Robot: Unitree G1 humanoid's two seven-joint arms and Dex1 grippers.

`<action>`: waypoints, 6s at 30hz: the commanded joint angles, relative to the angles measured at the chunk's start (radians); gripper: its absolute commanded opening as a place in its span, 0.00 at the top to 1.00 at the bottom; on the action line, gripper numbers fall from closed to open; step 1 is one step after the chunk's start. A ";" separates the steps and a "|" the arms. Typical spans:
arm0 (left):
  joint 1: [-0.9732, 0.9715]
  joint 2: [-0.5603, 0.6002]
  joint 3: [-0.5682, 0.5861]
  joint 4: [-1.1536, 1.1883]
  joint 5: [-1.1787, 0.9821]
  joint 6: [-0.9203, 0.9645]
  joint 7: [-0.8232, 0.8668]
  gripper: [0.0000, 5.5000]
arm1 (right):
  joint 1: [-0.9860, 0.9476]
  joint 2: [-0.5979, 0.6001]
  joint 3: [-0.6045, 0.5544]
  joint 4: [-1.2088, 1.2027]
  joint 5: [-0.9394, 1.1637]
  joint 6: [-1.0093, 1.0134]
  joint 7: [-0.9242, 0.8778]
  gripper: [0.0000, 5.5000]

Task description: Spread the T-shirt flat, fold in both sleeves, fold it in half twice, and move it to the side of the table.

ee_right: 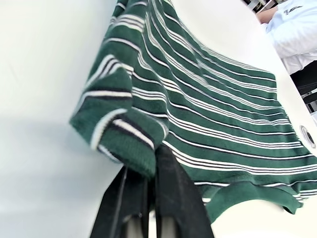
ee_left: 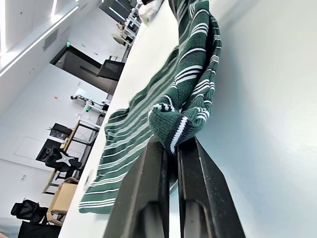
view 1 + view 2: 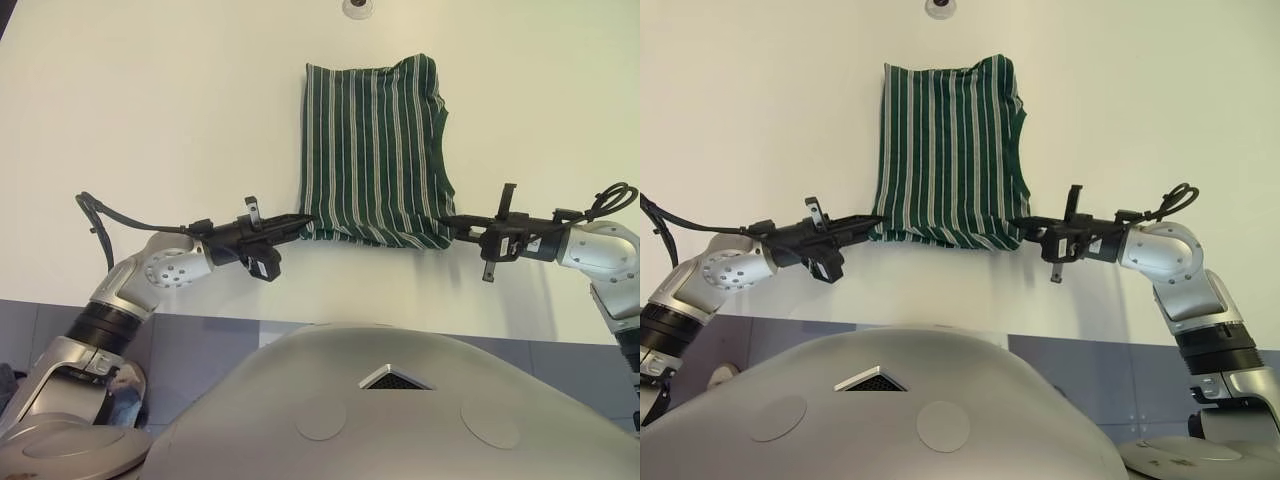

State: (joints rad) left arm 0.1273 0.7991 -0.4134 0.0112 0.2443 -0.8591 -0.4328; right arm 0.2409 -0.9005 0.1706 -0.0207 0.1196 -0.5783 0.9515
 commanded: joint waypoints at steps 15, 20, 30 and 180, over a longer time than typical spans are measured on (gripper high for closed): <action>0.178 0.182 0.128 -0.208 -0.514 -0.086 -0.243 0.99 | 0.201 -0.101 -0.151 -0.194 0.368 -0.045 0.277 1.00; 0.144 0.117 0.138 -0.118 -0.449 -0.053 -0.270 0.99 | 0.159 -0.064 -0.161 -0.190 0.356 -0.001 0.271 1.00; -0.060 -0.101 0.238 0.122 -0.363 0.104 -0.165 0.99 | -0.187 0.157 -0.108 0.059 -0.019 0.091 -0.035 1.00; -0.439 -0.677 0.489 0.858 -0.235 0.012 0.247 0.02 | -0.435 0.770 -0.036 0.577 0.215 -0.146 -0.592 0.02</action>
State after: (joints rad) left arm -0.3356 0.1371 0.0861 0.8714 0.0446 -0.8330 -0.1350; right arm -0.1844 -0.1408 0.1618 0.5338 0.2774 -0.7674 0.2973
